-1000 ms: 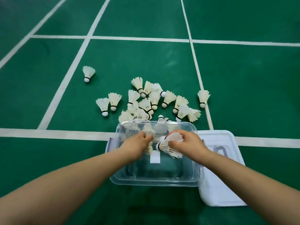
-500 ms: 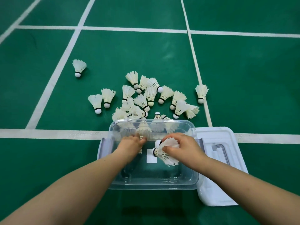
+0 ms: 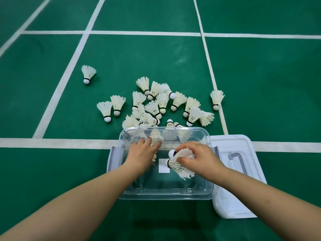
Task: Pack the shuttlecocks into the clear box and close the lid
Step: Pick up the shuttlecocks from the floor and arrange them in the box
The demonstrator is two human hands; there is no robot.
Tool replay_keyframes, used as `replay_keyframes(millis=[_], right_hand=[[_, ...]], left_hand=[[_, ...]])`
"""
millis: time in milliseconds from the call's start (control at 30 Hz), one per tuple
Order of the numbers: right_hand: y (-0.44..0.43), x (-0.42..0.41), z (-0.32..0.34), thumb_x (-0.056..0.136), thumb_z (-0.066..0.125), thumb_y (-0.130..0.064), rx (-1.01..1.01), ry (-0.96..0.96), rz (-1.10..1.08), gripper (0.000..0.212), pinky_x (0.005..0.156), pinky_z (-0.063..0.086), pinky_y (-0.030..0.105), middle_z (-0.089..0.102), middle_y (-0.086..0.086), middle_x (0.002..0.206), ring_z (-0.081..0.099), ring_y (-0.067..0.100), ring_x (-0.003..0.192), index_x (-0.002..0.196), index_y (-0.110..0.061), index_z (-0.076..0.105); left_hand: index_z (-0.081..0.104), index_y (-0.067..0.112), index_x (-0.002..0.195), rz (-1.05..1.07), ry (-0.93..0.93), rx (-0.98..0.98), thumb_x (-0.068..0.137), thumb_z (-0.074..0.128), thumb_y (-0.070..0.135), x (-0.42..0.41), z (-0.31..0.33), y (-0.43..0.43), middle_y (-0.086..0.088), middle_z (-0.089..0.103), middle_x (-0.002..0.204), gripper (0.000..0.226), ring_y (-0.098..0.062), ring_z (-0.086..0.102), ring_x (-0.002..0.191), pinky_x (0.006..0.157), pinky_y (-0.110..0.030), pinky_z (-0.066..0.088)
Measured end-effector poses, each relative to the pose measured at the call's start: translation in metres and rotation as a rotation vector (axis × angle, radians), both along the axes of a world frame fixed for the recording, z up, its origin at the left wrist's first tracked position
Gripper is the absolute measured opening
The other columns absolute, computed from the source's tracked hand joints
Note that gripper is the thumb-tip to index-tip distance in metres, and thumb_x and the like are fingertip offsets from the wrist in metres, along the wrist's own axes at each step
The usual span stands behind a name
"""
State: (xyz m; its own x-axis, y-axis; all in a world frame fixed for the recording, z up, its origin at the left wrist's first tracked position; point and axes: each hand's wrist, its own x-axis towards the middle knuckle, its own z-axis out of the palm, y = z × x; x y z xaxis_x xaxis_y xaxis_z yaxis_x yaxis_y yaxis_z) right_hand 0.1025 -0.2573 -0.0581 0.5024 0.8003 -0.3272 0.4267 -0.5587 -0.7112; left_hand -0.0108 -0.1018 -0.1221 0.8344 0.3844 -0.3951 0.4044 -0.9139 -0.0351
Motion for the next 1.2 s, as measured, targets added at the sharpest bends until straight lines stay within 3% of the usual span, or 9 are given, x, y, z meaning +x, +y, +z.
replay_keyframes(millis=[67, 300, 400, 533, 733, 867, 1000, 1067, 1200], right_hand=[[0.0, 0.003, 0.005, 0.078, 0.067, -0.023, 0.022, -0.011, -0.035, 0.022, 0.069, 0.033, 0.0, 0.059, -0.008, 0.104, 0.052, 0.006, 0.092, 0.1, -0.027, 0.066], [-0.006, 0.013, 0.046, 0.075, 0.067, -0.017, 0.168, -0.022, -0.135, 0.021, 0.063, 0.036, -0.001, 0.058, -0.017, 0.088, 0.051, -0.016, 0.071, 0.083, -0.036, 0.063], [-0.01, 0.008, 0.061, 0.073, 0.067, -0.021, 0.199, 0.018, -0.148, 0.024, 0.067, 0.041, 0.01, 0.059, -0.018, 0.08, 0.054, -0.007, 0.069, 0.075, -0.043, 0.058], [-0.01, -0.001, 0.073, 0.078, 0.066, -0.021, 0.184, 0.119, -0.219, 0.013, 0.075, 0.049, 0.028, 0.065, -0.008, 0.081, 0.061, 0.012, 0.078, 0.089, -0.028, 0.064], [-0.009, -0.015, 0.084, 0.083, 0.059, -0.025, 0.189, 0.148, -0.19, 0.012, 0.067, 0.046, 0.027, 0.056, -0.013, 0.073, 0.054, 0.007, 0.071, 0.076, -0.034, 0.056], [-0.015, -0.006, 0.08, 0.088, 0.055, -0.039, 0.273, 0.197, -0.275, 0.017, 0.076, 0.046, 0.029, 0.063, -0.007, 0.082, 0.058, 0.014, 0.083, 0.087, -0.024, 0.062], [-0.023, 0.008, 0.072, 0.08, 0.065, -0.037, 0.224, 0.091, -0.317, 0.018, 0.072, 0.042, 0.023, 0.064, -0.005, 0.096, 0.058, 0.014, 0.089, 0.094, -0.025, 0.061], [-0.025, 0.011, 0.066, 0.075, 0.071, -0.025, 0.173, -0.017, -0.296, 0.027, 0.074, 0.042, 0.02, 0.063, -0.004, 0.103, 0.056, 0.013, 0.087, 0.099, -0.028, 0.059], [-0.025, 0.016, 0.06, 0.074, 0.068, -0.012, 0.205, -0.193, -0.213, 0.039, 0.074, 0.028, -0.007, 0.053, -0.011, 0.105, 0.046, 0.003, 0.095, 0.11, -0.023, 0.057]], left_hand=[[0.019, 0.032, 0.144, 0.043, -0.163, -0.13, 0.083, 0.059, 0.045, 0.001, 0.014, -0.004, -0.003, 0.041, 0.134, 0.074, -0.022, 0.041, 0.12, 0.095, -0.033, 0.037], [0.021, 0.045, 0.139, -0.04, -0.593, -0.659, 0.055, 0.071, 0.063, -0.008, 0.075, -0.028, 0.012, 0.037, 0.137, 0.1, -0.007, 0.035, 0.125, 0.104, -0.024, 0.029], [0.021, 0.039, 0.137, -0.181, -0.766, -0.639, 0.055, 0.064, 0.068, -0.008, 0.092, -0.042, 0.018, 0.036, 0.132, 0.097, -0.003, 0.033, 0.124, 0.105, -0.018, 0.024], [0.018, 0.031, 0.138, -0.25, -0.955, -0.502, 0.06, 0.063, 0.062, -0.004, 0.1, -0.061, 0.004, 0.032, 0.135, 0.096, -0.013, 0.034, 0.124, 0.106, -0.023, 0.023], [0.038, 0.025, 0.124, -0.091, -1.071, -0.606, 0.069, 0.061, 0.037, 0.001, 0.112, -0.077, -0.008, 0.056, 0.116, 0.061, -0.007, 0.045, 0.107, 0.095, -0.004, 0.03], [0.041, 0.027, 0.116, 0.052, -1.152, -0.599, 0.071, 0.064, 0.037, 0.001, 0.11, -0.069, 0.011, 0.047, 0.107, 0.052, 0.004, 0.044, 0.097, 0.087, -0.001, 0.032], [0.037, 0.027, 0.12, 0.095, -1.105, -0.576, 0.074, 0.061, 0.041, -0.001, 0.098, -0.053, 0.006, 0.043, 0.112, 0.053, 0.001, 0.04, 0.104, 0.093, -0.001, 0.028], [0.033, 0.025, 0.124, 0.095, -1.047, -0.561, 0.078, 0.056, 0.039, -0.002, 0.088, -0.05, 0.002, 0.041, 0.117, 0.054, -0.004, 0.037, 0.11, 0.098, -0.004, 0.025], [0.038, 0.016, 0.134, 0.179, -0.877, -0.564, 0.08, 0.067, 0.019, 0.002, 0.068, -0.051, -0.006, 0.048, 0.129, 0.061, -0.017, 0.038, 0.118, 0.101, -0.028, 0.031]])
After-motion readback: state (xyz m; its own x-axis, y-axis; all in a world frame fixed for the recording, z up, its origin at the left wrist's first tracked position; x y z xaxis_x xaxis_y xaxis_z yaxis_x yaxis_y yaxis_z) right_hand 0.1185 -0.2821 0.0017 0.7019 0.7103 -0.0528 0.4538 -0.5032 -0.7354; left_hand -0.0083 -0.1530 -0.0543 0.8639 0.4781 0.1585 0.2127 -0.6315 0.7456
